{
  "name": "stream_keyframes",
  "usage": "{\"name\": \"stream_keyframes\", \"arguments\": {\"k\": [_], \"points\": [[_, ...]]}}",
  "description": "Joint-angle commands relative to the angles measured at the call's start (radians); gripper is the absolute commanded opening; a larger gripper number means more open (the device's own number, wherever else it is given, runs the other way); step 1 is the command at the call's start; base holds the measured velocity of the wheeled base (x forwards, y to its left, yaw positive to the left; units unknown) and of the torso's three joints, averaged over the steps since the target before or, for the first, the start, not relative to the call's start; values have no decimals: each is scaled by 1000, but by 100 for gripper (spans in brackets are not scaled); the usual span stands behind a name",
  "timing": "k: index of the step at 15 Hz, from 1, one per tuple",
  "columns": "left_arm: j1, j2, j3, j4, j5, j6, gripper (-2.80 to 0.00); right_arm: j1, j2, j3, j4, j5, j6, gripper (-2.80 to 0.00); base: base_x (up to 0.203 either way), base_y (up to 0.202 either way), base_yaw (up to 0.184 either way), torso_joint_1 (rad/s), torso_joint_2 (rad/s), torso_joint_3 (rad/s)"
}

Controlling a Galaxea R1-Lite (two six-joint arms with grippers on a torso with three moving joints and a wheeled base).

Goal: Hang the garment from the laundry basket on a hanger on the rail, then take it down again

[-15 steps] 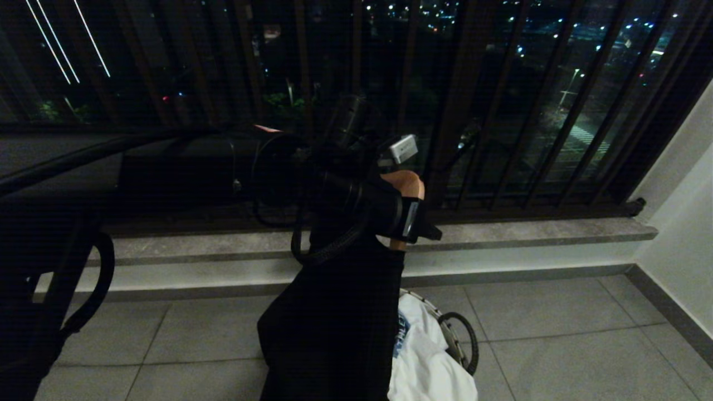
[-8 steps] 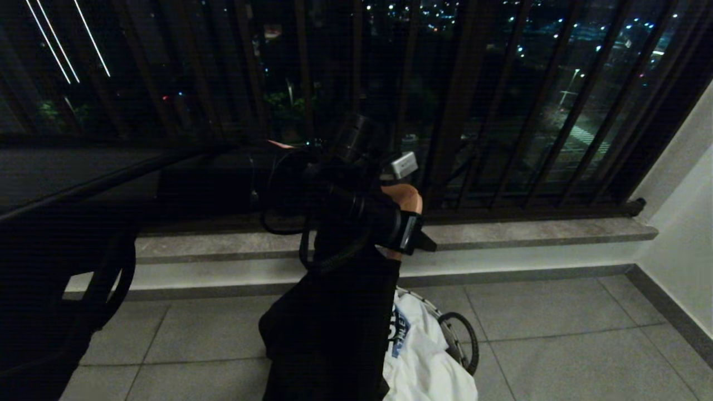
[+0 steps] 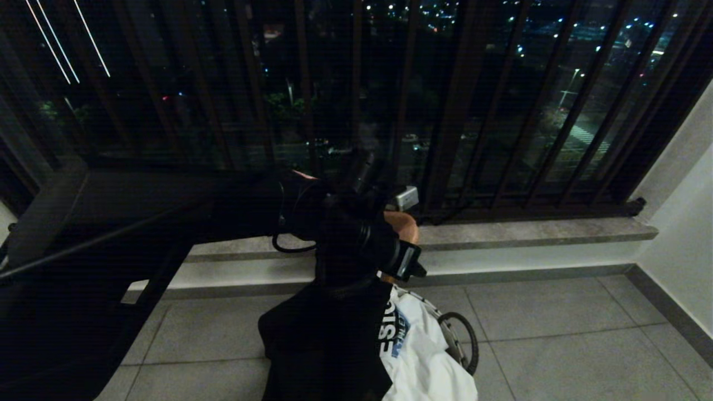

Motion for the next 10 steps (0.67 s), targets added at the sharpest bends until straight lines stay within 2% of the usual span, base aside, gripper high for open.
{"name": "stream_keyframes", "arguments": {"k": [1, 5, 6, 10], "points": [[-8, 18, 14, 3, 13, 3, -280, 0, 1, 0, 0, 0, 0, -280, 0, 0, 0, 0, 0, 0], [-43, 45, 50, 2, 42, 3, -280, 0, 1, 0, 0, 0, 0, -280, 0, 0, 0, 0, 0, 0], [-48, 56, 62, 3, 71, 3, -280, 0, 1, 0, 0, 0, 0, -280, 0, 0, 0, 0, 0, 0], [-57, 91, 123, -2, 135, 52, -280, 0, 1, 0, 0, 0, 0, -280, 0, 0, 0, 0, 0, 0]]}}
